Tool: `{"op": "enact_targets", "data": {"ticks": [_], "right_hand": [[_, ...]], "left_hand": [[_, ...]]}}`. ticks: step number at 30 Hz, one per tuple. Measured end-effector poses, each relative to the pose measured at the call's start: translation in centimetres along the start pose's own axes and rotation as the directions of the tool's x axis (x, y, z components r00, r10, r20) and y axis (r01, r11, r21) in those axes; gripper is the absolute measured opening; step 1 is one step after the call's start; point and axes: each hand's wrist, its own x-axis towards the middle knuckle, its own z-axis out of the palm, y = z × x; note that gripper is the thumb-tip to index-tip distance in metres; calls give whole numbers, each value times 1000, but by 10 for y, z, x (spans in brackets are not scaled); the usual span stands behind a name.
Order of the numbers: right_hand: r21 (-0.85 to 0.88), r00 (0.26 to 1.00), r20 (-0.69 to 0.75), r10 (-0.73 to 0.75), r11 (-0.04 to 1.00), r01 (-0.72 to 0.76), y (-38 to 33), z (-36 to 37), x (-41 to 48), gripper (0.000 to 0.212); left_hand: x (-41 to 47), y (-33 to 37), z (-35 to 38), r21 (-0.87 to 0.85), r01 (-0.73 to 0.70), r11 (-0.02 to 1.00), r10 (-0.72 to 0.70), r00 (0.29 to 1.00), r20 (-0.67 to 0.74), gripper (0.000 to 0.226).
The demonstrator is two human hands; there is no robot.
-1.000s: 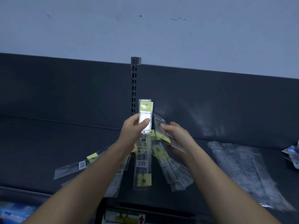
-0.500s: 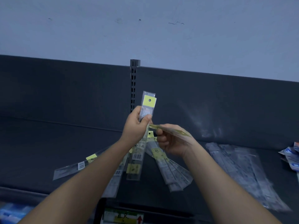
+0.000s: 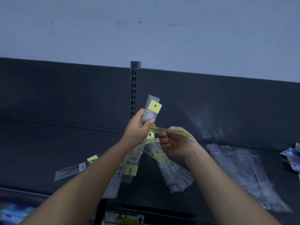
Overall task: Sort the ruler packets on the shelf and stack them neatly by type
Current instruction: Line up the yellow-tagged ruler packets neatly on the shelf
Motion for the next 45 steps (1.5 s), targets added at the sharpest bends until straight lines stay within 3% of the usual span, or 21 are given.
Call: {"op": "enact_targets", "data": {"ticks": [3,7,14,17,19,23,27,30,33,35,36,37,40,45], "right_hand": [[120,998,58,-12,993,5,-3,-5,-1,16],[193,992,128,-3,981,-22,-4,-7,-4,10],[-38,1000,6,-24,999,24,-7,-5,-2,10],[-158,984,-101,-150,978,133,-8,-8,-3,20],[-248,960,-120,-254,944,219,-6,-8,-1,24],[-408,886,-149,-439,844,349,1,-5,1,28],[-539,792,-153,-591,722,435,9,-5,1,38],[-727,692,-206,-692,582,366,12,-7,6,36],[-890,580,-236,-780,413,193,13,-9,6,26],[-941,597,-144,-789,297,165,17,-7,7,25],[-936,634,-102,-767,290,200,19,-4,9,27],[-910,677,-75,-732,328,254,22,0,9,29],[-734,784,-101,-613,578,357,23,3,11,35],[-438,886,-164,-434,837,329,18,-7,13,29]], "left_hand": [[-1,2,-2,3,-16,1000,15,991,132,8],[1,-1,-1,-6,-6,1000,7,991,131,12],[8,11,6,-39,35,999,-43,971,-235,15],[13,13,2,-110,112,988,-144,923,-356,17],[15,11,2,-164,195,967,-241,907,-345,15],[11,4,12,-279,337,899,-403,886,-231,7],[4,-1,22,-345,377,859,-452,875,-171,11],[2,-4,27,-346,400,849,-475,864,-168,18],[1,-5,29,-355,408,841,-490,853,-180,17],[-1,-4,33,-370,420,829,-504,846,-171,15],[-1,-4,35,-379,426,822,-511,845,-159,15],[-2,-3,37,-389,429,815,-515,845,-147,16],[-1,-5,39,-410,447,795,-536,834,-129,17],[-1,-7,38,-386,476,790,-556,821,-127,17]]}}
